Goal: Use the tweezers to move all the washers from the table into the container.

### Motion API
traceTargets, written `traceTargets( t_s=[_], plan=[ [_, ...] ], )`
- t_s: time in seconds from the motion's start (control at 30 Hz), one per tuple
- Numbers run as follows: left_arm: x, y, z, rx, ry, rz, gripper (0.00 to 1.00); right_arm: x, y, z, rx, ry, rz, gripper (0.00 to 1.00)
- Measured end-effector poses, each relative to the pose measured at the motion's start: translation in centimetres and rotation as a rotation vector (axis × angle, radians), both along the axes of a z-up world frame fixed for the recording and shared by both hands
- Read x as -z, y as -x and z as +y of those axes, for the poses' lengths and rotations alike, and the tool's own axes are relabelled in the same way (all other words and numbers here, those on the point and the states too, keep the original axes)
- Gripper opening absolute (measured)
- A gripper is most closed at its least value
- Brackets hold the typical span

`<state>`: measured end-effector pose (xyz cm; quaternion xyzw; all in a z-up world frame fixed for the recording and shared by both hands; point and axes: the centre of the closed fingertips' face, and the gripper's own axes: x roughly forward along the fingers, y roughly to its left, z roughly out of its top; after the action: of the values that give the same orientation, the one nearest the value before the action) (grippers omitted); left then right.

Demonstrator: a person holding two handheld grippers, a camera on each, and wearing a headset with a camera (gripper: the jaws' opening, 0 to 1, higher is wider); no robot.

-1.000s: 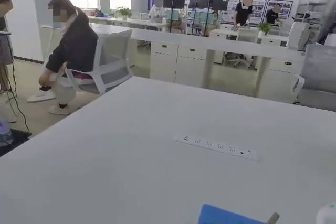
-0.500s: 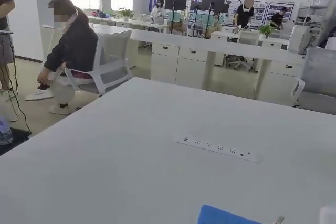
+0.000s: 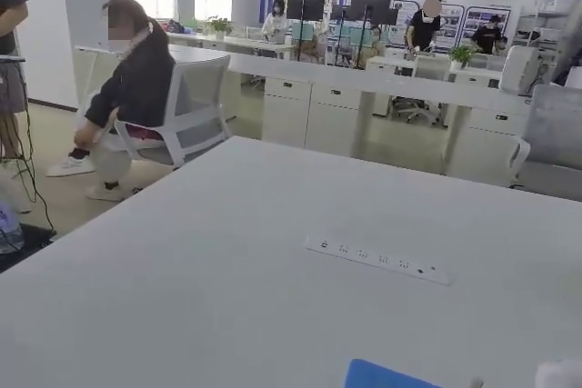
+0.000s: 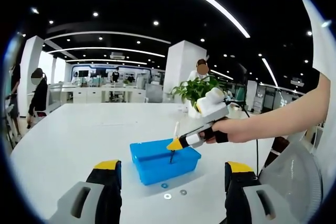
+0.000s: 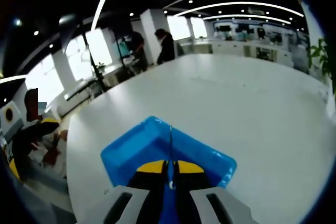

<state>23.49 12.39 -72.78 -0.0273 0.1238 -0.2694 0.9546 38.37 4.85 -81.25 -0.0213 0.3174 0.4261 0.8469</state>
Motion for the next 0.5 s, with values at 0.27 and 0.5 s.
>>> traceTargets(
  t_s=[0.27,0.5],
  plan=[
    [0.1,0.0,0.1,-0.004,-0.008,0.003,0.82,-0.4,0.0,0.3,-0.025,0.013,-0.034,0.04],
    [0.0,0.0,0.0,0.0,-0.002,-0.001,0.82,-1.7,0.5,0.7,-0.032,-0.006,-0.065,0.04]
  ],
)
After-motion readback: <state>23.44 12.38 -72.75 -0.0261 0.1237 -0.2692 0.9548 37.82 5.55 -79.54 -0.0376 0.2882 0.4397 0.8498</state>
